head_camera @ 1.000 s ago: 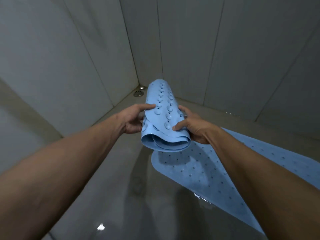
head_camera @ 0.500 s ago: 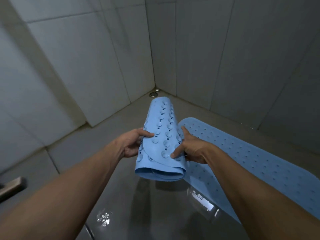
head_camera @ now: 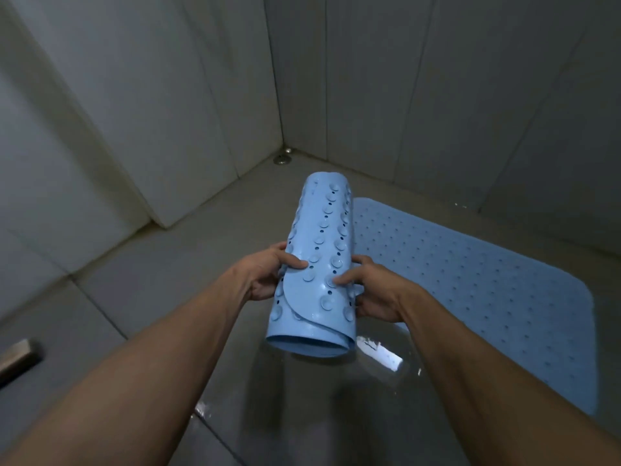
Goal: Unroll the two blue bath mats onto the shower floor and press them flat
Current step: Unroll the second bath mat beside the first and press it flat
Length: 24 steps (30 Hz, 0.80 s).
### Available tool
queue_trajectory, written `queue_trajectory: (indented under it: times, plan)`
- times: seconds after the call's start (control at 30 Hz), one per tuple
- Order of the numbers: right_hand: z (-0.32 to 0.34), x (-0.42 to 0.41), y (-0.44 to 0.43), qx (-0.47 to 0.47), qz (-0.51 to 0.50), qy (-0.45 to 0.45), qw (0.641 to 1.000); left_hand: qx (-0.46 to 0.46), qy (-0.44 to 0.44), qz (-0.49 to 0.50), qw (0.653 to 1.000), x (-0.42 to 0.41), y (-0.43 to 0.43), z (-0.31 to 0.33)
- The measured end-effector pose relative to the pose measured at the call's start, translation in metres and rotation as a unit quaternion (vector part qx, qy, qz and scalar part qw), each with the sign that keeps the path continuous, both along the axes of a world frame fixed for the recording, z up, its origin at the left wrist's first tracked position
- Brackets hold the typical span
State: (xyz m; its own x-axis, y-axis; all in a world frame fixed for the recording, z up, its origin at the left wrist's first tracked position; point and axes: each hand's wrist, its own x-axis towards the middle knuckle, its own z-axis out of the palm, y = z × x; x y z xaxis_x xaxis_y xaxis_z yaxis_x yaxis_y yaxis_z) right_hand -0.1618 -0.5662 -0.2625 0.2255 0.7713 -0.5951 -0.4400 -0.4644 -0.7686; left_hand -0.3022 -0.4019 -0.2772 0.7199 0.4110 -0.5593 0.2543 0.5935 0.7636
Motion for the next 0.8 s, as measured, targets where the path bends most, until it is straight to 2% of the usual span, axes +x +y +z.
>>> queue_trajectory:
  times: [0.23,0.47,0.67,0.8]
  plan:
    - [-0.057,-0.072,-0.039,-0.056,-0.119,-0.053,0.990,-0.044,0.015,-0.036,0.998,-0.049,-0.031,-0.060]
    - [-0.069,-0.139,-0.086,-0.069,-0.199,-0.049,0.976,-0.061,0.040,-0.109,0.991,-0.083,-0.066,-0.070]
    - [-0.088,-0.166,-0.117,-0.087,-0.222,-0.063,0.969,-0.079,0.057,-0.151,0.984,-0.096,-0.092,-0.082]
    - [-0.105,-0.179,-0.127,-0.091,-0.222,-0.079,0.967,-0.027,0.099,-0.189,0.976,-0.104,-0.099,-0.095]
